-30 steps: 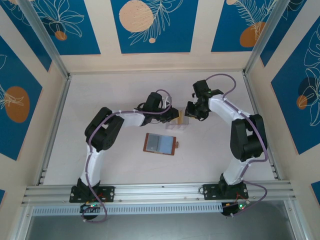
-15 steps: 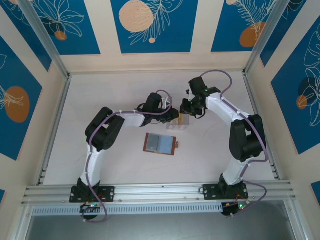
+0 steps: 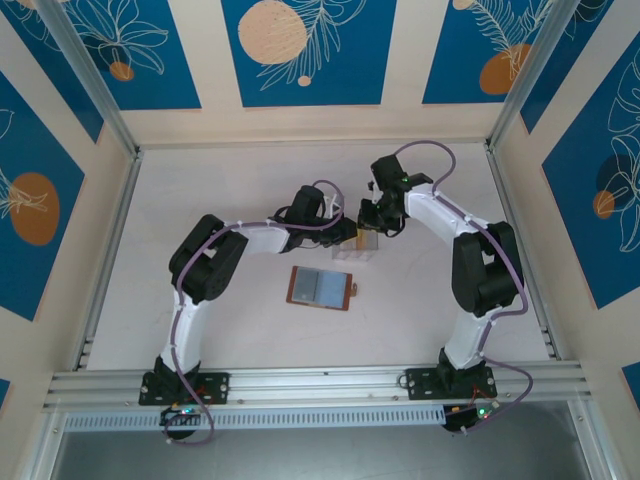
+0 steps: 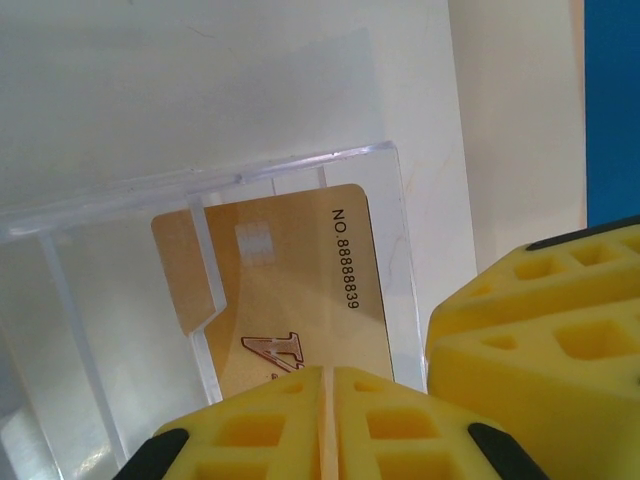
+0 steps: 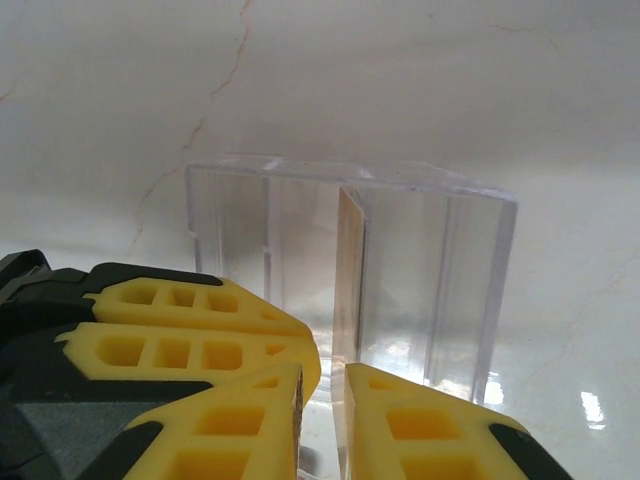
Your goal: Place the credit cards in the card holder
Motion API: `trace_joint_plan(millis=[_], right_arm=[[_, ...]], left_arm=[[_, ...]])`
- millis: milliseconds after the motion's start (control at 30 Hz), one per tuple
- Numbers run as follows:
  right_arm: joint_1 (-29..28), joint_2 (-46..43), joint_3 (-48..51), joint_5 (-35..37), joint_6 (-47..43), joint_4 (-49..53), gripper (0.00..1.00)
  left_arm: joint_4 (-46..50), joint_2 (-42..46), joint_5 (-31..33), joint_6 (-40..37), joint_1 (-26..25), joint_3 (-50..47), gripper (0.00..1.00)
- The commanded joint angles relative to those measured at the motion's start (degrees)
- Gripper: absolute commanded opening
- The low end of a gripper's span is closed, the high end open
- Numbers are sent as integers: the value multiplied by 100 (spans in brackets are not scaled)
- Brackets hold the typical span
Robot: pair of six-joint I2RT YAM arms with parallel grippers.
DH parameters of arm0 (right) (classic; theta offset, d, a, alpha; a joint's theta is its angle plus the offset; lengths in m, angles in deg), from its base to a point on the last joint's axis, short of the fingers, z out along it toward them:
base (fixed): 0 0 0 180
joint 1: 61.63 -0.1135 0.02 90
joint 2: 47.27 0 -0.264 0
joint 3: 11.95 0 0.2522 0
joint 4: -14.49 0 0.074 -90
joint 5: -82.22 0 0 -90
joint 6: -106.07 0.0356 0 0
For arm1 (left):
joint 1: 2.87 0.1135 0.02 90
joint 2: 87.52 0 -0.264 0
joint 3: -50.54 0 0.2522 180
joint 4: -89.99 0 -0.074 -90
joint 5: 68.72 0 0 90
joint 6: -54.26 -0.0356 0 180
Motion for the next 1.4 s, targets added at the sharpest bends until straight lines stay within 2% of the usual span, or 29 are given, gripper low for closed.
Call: trace_joint_plan(millis=[0,433,633,800,900,1000,1100,1367], right_arm=[[76,63,-284,0,-17,139,21],[142,388,-298,-242,18,53,13],[181,423,-246,-403,26,3,7],[259,358,-102,-841,60,-193,0],[338,259,5,-1087,83,-316,0],[319,182,-6,-718,71,-185,0],[289,184,-33,-378,28,-15,9],[227,348,-43,-528,0,-60,14]], left_arm=[[591,-27,70,-133,8,-41,12],[593,8,65,-145,19,-77,12],[599,16,70,-141,24,-63,11],[626,8,74,-158,19,-60,12],[627,-9,81,-169,16,-75,11],[625,-18,95,-158,33,-91,12],[618,-31,84,-158,32,-86,12],[624,-36,83,-149,38,-84,11]])
